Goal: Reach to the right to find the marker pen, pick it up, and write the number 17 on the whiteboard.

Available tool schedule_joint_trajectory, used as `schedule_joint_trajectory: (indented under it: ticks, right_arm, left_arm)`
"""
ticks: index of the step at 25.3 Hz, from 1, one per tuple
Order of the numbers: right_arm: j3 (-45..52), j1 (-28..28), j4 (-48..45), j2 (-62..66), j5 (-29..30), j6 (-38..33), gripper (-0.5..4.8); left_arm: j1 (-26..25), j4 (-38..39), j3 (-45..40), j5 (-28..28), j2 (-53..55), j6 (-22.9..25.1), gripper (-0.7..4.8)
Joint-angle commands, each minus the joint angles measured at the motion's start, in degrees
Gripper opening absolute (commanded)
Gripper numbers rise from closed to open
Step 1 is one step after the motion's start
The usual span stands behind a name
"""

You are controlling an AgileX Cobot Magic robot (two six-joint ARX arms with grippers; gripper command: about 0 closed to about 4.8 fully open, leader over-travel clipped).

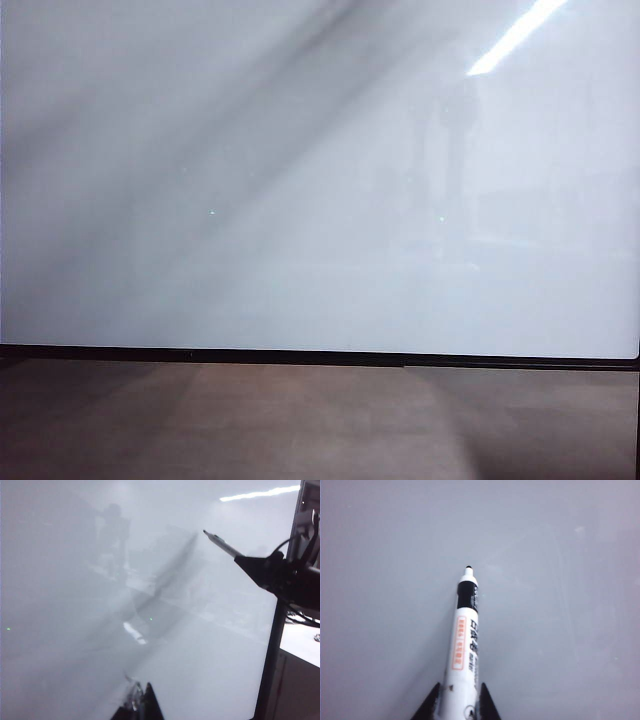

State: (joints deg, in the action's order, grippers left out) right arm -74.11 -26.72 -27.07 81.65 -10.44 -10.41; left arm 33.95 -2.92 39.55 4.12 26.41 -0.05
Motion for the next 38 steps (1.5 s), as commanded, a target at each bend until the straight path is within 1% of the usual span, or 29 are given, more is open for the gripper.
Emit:
schedule_joint_trajectory:
  ticks: [1, 21, 32, 38]
  right_arm:
    - [-0.5, -0.2, -1.1, 0.3, 0.3, 0.2, -0.05]
    - [-2.5, -0.1, -0.2, 2.7, 0.0, 0.4, -0.05]
    - [-2.4, 0.0, 2.1, 2.7, -0.7, 1.5, -0.05]
    - [-2.2, 0.0, 5.0, 2.9, -1.5, 1.5, -0.05]
  left_arm:
    - [-0.2, -0.9, 0.3, 0.0, 0.1, -0.2, -0.05]
    - [-0.2, -1.0, 0.4, 0.0, 0.1, -0.2, -0.05]
    - [-0.2, -1.0, 0.4, 0.0, 0.1, -0.2, -0.05]
    - [-0.2, -1.0, 0.4, 0.0, 0.1, -0.2, -0.05]
